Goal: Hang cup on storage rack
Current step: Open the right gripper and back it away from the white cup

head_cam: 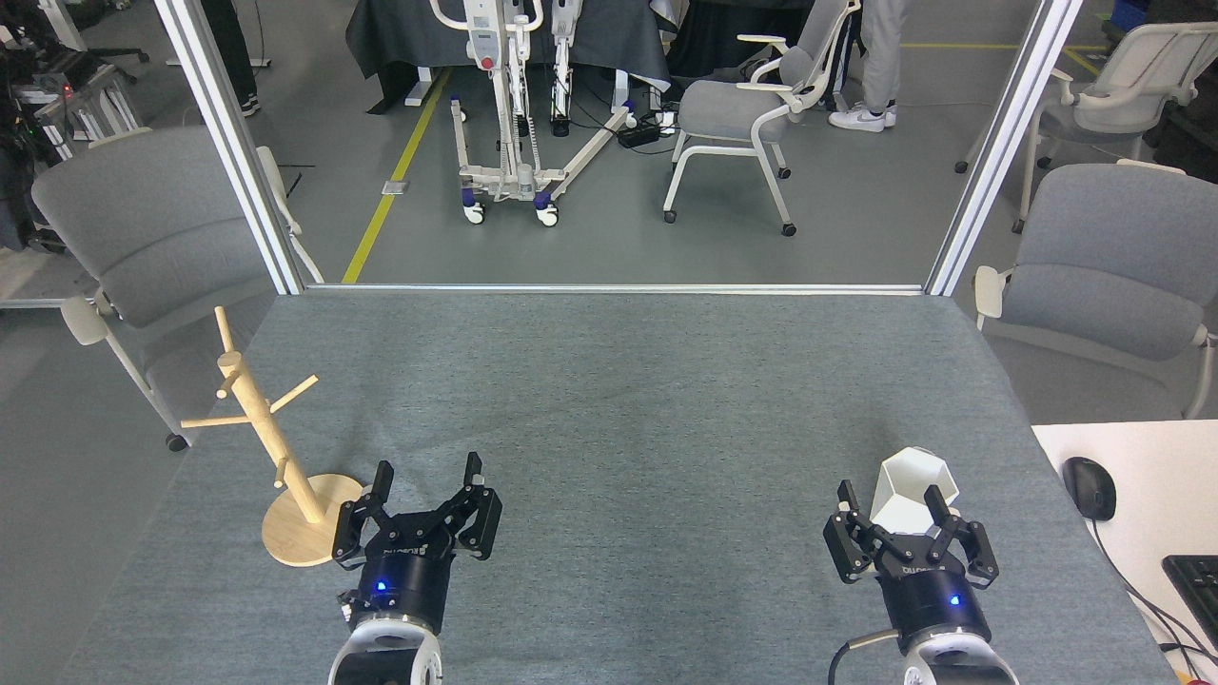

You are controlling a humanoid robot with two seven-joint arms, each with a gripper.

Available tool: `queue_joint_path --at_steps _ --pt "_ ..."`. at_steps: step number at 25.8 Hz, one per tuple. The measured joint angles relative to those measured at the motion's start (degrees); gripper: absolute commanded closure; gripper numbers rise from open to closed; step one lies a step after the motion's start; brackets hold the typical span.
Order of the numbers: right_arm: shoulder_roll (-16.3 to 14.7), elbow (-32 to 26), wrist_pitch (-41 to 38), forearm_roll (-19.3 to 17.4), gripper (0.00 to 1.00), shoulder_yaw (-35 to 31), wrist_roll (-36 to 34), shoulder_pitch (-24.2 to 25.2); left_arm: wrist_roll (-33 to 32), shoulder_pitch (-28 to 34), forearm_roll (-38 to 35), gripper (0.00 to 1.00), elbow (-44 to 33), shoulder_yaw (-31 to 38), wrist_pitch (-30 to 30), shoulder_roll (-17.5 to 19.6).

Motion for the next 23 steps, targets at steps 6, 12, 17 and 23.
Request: queue_joint_path --at_steps 6,12,17,23 --pt "0.0 0.0 0.1 0.0 0.0 0.0 -0.1 0.0 1.4 1.3 -0.6 0.01 0.3 -0.3 0.4 0.4" --pt "0.1 0.0 0.1 0.0 0.0 0.0 -0.2 0.0 0.2 1.4 -0.5 0.01 -1.8 -0.3 -0.1 0.4" --pt "0.0 0.0 0.0 0.0 0.0 -0.1 0.0 0.0 -5.0 0.9 -0.4 0.01 -2.4 -0.3 -0.2 0.4" --pt "-0.4 0.5 -0.2 -0.1 0.0 -2.6 0.1 0.2 -3.8 0.9 -0.6 0.01 -2.2 -0.5 -1.1 0.5"
